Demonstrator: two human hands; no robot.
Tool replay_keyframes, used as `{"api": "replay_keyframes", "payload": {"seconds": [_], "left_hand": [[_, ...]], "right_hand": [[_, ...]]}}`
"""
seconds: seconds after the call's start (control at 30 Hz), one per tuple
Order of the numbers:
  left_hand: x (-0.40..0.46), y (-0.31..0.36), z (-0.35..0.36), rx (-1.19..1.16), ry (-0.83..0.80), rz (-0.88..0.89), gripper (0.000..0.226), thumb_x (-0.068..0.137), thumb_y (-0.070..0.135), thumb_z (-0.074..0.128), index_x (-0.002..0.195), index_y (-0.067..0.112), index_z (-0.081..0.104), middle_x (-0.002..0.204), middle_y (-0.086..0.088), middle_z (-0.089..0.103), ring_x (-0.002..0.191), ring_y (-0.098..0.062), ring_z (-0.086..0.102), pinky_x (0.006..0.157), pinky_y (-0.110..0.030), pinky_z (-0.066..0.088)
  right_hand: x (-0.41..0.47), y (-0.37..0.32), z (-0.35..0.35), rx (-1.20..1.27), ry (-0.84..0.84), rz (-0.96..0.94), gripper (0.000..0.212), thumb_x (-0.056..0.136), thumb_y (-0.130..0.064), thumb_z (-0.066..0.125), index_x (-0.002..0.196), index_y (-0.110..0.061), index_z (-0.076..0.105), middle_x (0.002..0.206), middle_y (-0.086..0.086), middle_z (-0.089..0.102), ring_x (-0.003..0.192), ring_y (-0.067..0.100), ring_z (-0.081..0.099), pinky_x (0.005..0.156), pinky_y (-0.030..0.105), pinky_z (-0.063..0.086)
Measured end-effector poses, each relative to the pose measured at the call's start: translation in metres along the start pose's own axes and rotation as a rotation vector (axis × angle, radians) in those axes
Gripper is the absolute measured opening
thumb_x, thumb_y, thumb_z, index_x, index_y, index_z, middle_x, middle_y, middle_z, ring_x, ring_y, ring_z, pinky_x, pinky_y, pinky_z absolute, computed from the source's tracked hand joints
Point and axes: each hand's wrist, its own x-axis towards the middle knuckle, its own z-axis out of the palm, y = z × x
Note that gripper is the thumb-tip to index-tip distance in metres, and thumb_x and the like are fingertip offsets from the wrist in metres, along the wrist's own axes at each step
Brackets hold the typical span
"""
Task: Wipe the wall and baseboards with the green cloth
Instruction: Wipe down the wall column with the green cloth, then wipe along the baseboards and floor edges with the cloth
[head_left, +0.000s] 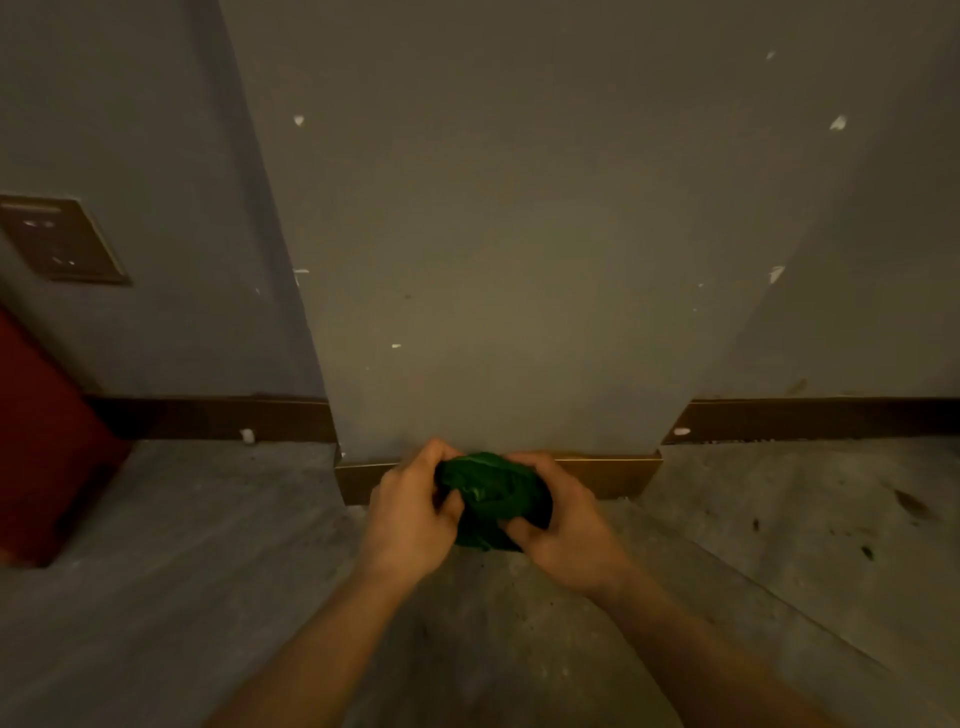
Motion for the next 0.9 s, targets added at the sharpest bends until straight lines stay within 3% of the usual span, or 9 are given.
{"api": "replay_keyframes", "payload": {"seconds": [0.13,0.2,0.3,0.4,0.47,0.57,0.67,0.83,0.9], "left_hand": [[-0.008,-0.014,0.018,-0.233,0.005,-0.04,0.043,0.081,-0.003,0.069,0.087,0.038,0.056,0.087,0.011,0.071,0.08,-0.003,0.07,0.068,-0.03,0.059],[-0.013,-0.023,0.025,-0.336,-0.032,-0.03,0.047,0.084,-0.007,0.068,0.088,0.038,0.058,0.089,0.01,0.071,0.085,-0.003,0.071,0.066,-0.023,0.057],[-0.02,-0.037,0.032,-0.411,-0.116,-0.02,0.045,0.086,-0.006,0.069,0.096,0.038,0.06,0.096,0.012,0.071,0.091,-0.005,0.07,0.071,-0.021,0.056],[-0.026,-0.055,0.036,-0.184,-0.209,0.008,0.06,0.079,0.01,0.074,0.119,0.048,0.049,0.122,0.022,0.053,0.112,0.003,0.055,0.092,-0.025,0.053],[-0.029,-0.07,0.036,0.028,-0.231,0.02,0.076,0.076,0.03,0.072,0.139,0.046,0.034,0.14,0.019,0.037,0.126,-0.004,0.044,0.107,-0.035,0.045],[-0.031,-0.09,0.043,0.342,-0.239,0.025,0.095,0.077,0.064,0.055,0.155,0.038,0.008,0.163,0.008,0.015,0.148,-0.018,0.018,0.122,-0.038,0.017],[-0.042,-0.109,0.056,0.478,-0.228,0.011,0.108,0.077,0.091,0.029,0.157,0.03,-0.011,0.168,0.001,-0.007,0.153,-0.022,-0.011,0.124,-0.042,-0.003],[-0.061,-0.131,0.074,0.527,-0.269,-0.052,0.126,0.069,0.102,0.022,0.158,0.016,0.0,0.167,-0.01,-0.005,0.153,-0.027,-0.011,0.122,-0.048,-0.003],[-0.066,-0.139,0.08,0.53,-0.293,-0.051,0.126,0.069,0.102,0.025,0.157,0.014,0.004,0.167,-0.01,-0.002,0.153,-0.028,-0.008,0.121,-0.047,-0.002]], "right_hand": [[-0.003,0.014,0.021,0.164,-0.019,0.018,0.075,0.068,-0.012,0.091,0.133,-0.021,0.053,0.124,-0.01,0.064,0.116,0.002,0.06,0.098,0.022,0.049],[-0.002,0.019,0.027,0.172,-0.014,0.007,0.068,0.071,-0.016,0.09,0.13,-0.023,0.057,0.122,-0.009,0.065,0.116,0.005,0.061,0.099,0.025,0.049],[-0.005,0.028,0.029,0.066,0.027,-0.021,0.053,0.072,-0.004,0.084,0.116,-0.028,0.065,0.11,-0.012,0.069,0.108,0.007,0.065,0.095,0.036,0.053],[-0.011,0.036,0.028,-0.238,0.001,-0.059,0.06,0.07,-0.005,0.082,0.116,-0.037,0.062,0.114,-0.015,0.064,0.105,0.004,0.063,0.09,0.034,0.055],[-0.013,0.041,0.027,-0.502,-0.034,-0.141,0.063,0.072,-0.013,0.082,0.125,-0.037,0.057,0.125,-0.007,0.058,0.108,0.014,0.062,0.086,0.037,0.057],[-0.013,0.042,0.025,-0.755,-0.12,-0.214,0.062,0.076,-0.021,0.079,0.13,-0.033,0.053,0.136,0.003,0.053,0.114,0.027,0.06,0.076,0.044,0.06],[-0.013,0.044,0.026,-0.945,-0.174,-0.356,0.064,0.07,-0.028,0.084,0.127,-0.03,0.055,0.132,0.011,0.059,0.112,0.034,0.062,0.064,0.044,0.062],[-0.002,0.056,0.037,-1.112,-0.279,-0.516,0.065,0.063,-0.042,0.08,0.124,-0.035,0.058,0.13,0.01,0.06,0.115,0.032,0.06,0.072,0.037,0.06],[0.008,0.06,0.045,-1.159,-0.28,-0.588,0.053,0.072,-0.037,0.068,0.124,-0.036,0.058,0.133,0.011,0.058,0.12,0.033,0.055,0.08,0.039,0.058]]}}
